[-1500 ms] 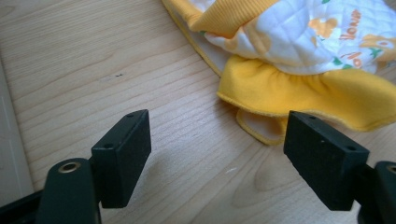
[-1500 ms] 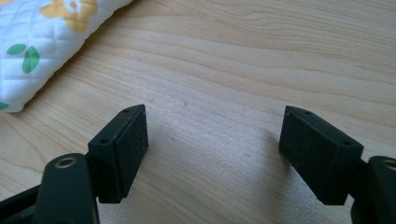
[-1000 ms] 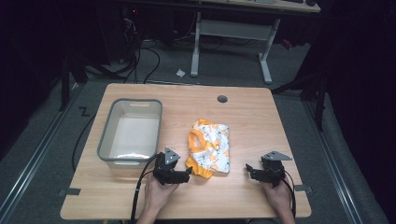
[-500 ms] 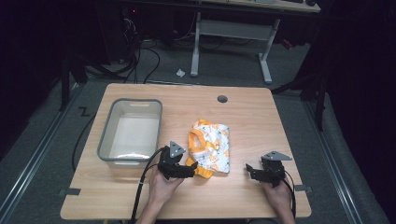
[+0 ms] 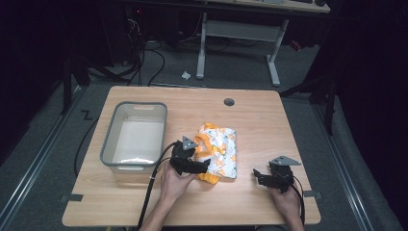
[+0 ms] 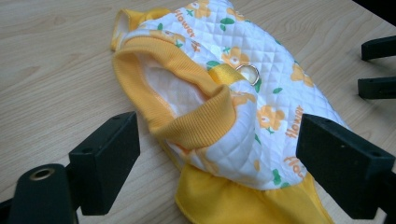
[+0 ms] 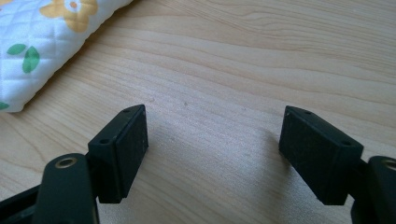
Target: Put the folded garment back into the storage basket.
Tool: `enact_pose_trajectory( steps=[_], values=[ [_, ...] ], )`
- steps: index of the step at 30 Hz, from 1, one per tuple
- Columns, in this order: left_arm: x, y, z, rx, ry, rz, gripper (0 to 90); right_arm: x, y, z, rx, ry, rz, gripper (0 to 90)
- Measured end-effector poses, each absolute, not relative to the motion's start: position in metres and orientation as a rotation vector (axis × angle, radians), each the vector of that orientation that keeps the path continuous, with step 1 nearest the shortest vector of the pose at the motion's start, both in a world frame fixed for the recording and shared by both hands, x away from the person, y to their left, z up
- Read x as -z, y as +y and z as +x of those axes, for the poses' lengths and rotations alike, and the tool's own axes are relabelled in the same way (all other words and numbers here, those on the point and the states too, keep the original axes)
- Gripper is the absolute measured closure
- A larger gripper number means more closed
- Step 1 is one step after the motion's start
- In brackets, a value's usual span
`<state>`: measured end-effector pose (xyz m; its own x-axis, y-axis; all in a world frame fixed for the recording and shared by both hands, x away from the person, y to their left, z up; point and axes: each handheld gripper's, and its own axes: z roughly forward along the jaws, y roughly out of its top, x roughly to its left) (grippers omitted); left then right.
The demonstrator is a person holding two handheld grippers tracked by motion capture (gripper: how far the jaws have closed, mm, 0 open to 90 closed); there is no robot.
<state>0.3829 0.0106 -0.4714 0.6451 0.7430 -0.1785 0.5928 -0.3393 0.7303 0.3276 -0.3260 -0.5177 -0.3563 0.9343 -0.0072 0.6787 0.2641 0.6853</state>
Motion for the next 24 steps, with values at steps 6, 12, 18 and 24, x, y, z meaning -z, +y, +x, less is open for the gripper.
enact_pose_trajectory(
  steps=[6,12,18,24],
  values=[
    [0.469,0.005,0.391,-0.246,1.052,2.053,7.2,0.518,-0.326,0.328,-0.837,2.129,1.462,24.1],
    [0.469,-0.001,0.399,-0.252,1.058,2.068,5.7,0.518,-0.326,0.328,-0.836,2.129,1.462,24.1],
    [0.475,-0.008,0.409,-0.238,1.077,2.082,5.1,0.518,-0.326,0.328,-0.837,2.129,1.462,24.1],
    [0.485,-0.015,0.421,-0.218,1.117,2.089,4.3,0.518,-0.326,0.328,-0.838,2.129,1.460,24.1]
  ],
)
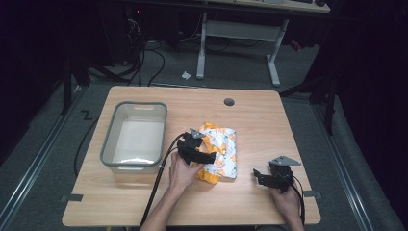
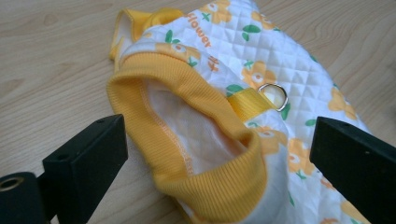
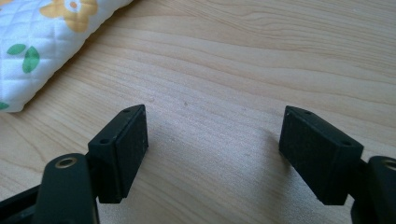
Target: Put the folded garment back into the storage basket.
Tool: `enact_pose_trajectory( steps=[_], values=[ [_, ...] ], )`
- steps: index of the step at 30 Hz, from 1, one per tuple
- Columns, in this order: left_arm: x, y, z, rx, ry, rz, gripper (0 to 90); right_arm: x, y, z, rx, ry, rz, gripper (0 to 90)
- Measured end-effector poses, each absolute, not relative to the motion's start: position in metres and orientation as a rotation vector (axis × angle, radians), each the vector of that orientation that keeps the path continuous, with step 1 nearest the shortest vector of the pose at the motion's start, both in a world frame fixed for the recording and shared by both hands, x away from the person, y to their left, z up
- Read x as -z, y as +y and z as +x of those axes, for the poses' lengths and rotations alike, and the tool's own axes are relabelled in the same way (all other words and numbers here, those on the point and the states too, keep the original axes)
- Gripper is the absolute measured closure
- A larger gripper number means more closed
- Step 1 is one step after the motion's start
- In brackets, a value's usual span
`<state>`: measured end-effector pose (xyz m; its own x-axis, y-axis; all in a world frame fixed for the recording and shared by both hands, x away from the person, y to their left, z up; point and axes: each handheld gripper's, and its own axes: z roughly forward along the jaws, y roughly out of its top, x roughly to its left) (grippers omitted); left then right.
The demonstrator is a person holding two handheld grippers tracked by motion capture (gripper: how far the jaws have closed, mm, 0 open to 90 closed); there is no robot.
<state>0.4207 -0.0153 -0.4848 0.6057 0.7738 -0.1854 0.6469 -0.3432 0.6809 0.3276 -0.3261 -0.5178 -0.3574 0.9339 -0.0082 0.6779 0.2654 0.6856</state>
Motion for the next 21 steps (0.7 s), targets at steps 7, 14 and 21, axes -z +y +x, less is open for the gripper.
enact_pose_trajectory(
  steps=[7,14,21],
  values=[
    [0.496,-0.017,0.431,-0.237,1.172,2.092,4.4,0.518,-0.326,0.328,-0.838,2.128,1.464,24.1],
    [0.505,-0.020,0.433,-0.258,1.179,2.126,7.2,0.518,-0.326,0.328,-0.838,2.128,1.465,24.1],
    [0.513,-0.025,0.435,-0.273,1.190,2.149,10.9,0.518,-0.326,0.327,-0.838,2.127,1.465,24.1]
  ],
)
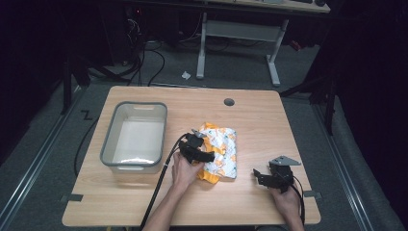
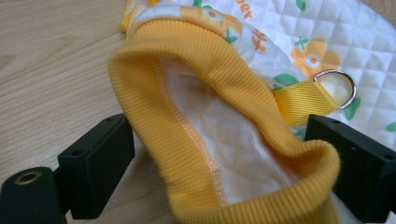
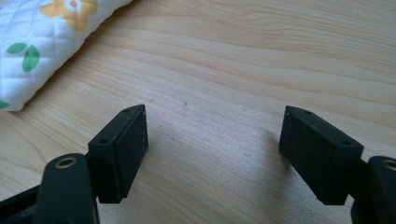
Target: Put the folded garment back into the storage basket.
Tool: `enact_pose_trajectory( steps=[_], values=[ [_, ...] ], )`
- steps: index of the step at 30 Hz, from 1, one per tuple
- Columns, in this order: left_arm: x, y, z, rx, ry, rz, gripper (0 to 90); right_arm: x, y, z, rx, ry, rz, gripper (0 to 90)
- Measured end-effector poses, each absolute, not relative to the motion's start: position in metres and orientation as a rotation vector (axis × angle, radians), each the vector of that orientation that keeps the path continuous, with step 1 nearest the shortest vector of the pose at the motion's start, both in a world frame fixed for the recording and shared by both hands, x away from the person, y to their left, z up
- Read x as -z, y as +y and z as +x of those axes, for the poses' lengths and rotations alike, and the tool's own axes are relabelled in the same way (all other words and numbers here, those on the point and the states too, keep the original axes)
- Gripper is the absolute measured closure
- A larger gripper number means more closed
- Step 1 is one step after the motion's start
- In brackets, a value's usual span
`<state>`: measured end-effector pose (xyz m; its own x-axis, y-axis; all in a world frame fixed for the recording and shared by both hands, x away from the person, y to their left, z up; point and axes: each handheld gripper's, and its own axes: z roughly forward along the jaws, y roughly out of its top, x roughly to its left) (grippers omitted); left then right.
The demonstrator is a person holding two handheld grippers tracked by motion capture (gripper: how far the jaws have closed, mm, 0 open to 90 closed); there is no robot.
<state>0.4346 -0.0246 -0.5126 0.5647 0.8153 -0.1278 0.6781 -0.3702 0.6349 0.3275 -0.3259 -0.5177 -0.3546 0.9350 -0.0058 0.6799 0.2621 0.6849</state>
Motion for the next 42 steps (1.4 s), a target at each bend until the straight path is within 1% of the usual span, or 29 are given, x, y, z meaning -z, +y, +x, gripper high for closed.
enact_pose_trajectory(
  steps=[5,9,10,15,16,19,20,21,22,23,26,29,33,42],
  values=[
    [0.515,-0.025,0.435,-0.266,1.201,2.156,12.6,0.518,-0.326,0.328,-0.838,2.128,1.464,24.1],
    [0.516,-0.026,0.434,-0.267,1.199,2.157,15.4,0.518,-0.326,0.328,-0.837,2.129,1.462,24.1],
    [0.516,-0.026,0.434,-0.273,1.195,2.160,17.3,0.518,-0.326,0.328,-0.838,2.128,1.462,24.1],
    [0.514,-0.028,0.431,-0.260,1.163,2.159,32.6,0.518,-0.326,0.328,-0.838,2.129,1.460,24.1],
    [0.514,-0.028,0.430,-0.253,1.157,2.160,32.6,0.518,-0.326,0.328,-0.838,2.129,1.460,24.1],
    [0.513,-0.029,0.430,-0.244,1.151,2.156,39.9,0.518,-0.326,0.328,-0.838,2.130,1.459,24.1],
    [0.513,-0.029,0.430,-0.238,1.148,2.155,48.0,0.518,-0.326,0.328,-0.838,2.131,1.458,24.1],
    [0.513,-0.029,0.430,-0.233,1.143,2.156,48.0,0.518,-0.326,0.328,-0.838,2.131,1.458,24.1],
    [0.512,-0.030,0.430,-0.231,1.142,2.157,55.8,0.518,-0.326,0.328,-0.837,2.132,1.458,24.1],
    [0.512,-0.031,0.430,-0.228,1.142,2.159,55.8,0.518,-0.326,0.328,-0.837,2.132,1.458,24.1],
    [0.511,-0.032,0.431,-0.222,1.135,2.164,62.5,0.518,-0.326,0.328,-0.837,2.131,1.459,24.1],
    [0.511,-0.031,0.431,-0.199,1.149,2.160,66.1,0.518,-0.326,0.328,-0.838,2.131,1.458,24.1],
    [0.510,-0.030,0.431,-0.199,1.141,2.153,70.7,0.518,-0.326,0.328,-0.839,2.131,1.458,24.1],
    [0.502,-0.025,0.429,-0.162,1.132,2.102,73.1,0.518,-0.326,0.328,-0.839,2.131,1.458,24.1]
  ],
)
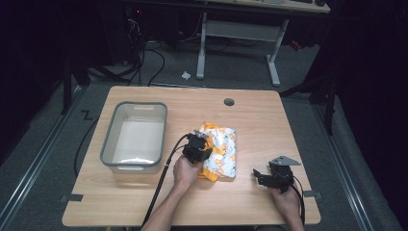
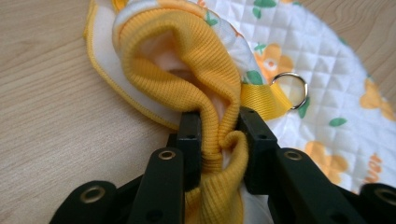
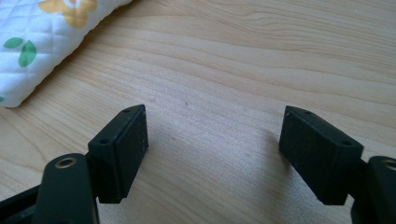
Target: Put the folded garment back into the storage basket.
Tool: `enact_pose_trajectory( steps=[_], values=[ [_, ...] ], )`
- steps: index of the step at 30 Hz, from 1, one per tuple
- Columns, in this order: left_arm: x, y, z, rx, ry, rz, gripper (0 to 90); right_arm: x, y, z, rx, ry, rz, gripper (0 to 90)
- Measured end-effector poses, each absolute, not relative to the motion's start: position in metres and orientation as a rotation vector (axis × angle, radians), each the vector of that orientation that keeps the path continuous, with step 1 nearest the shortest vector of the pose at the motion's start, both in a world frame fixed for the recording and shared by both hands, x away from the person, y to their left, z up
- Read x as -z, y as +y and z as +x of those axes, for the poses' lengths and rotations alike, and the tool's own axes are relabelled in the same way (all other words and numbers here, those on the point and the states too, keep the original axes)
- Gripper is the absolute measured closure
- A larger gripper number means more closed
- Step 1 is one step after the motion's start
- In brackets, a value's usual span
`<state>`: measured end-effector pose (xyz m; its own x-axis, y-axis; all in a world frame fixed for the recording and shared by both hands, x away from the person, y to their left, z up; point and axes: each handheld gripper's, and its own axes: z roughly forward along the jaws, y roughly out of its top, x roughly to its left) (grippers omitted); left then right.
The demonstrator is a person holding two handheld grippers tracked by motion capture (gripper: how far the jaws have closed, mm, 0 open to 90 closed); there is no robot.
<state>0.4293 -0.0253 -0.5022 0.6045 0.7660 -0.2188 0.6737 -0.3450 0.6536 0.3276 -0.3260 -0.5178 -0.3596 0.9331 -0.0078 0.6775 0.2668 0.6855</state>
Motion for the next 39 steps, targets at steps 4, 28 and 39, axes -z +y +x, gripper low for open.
enact_pose_trajectory(
  steps=[4,28,39],
  values=[
    [0.496,-0.022,0.428,-0.151,1.116,2.081,73.4,0.518,-0.326,0.328,-0.838,2.133,1.458,24.1],
    [0.461,-0.003,0.414,-0.110,1.044,1.963,73.7,0.518,-0.326,0.328,-0.839,2.133,1.456,24.1],
    [0.447,0.005,0.407,-0.091,1.002,1.937,73.7,0.518,-0.326,0.327,-0.838,2.133,1.457,24.1]
  ],
)
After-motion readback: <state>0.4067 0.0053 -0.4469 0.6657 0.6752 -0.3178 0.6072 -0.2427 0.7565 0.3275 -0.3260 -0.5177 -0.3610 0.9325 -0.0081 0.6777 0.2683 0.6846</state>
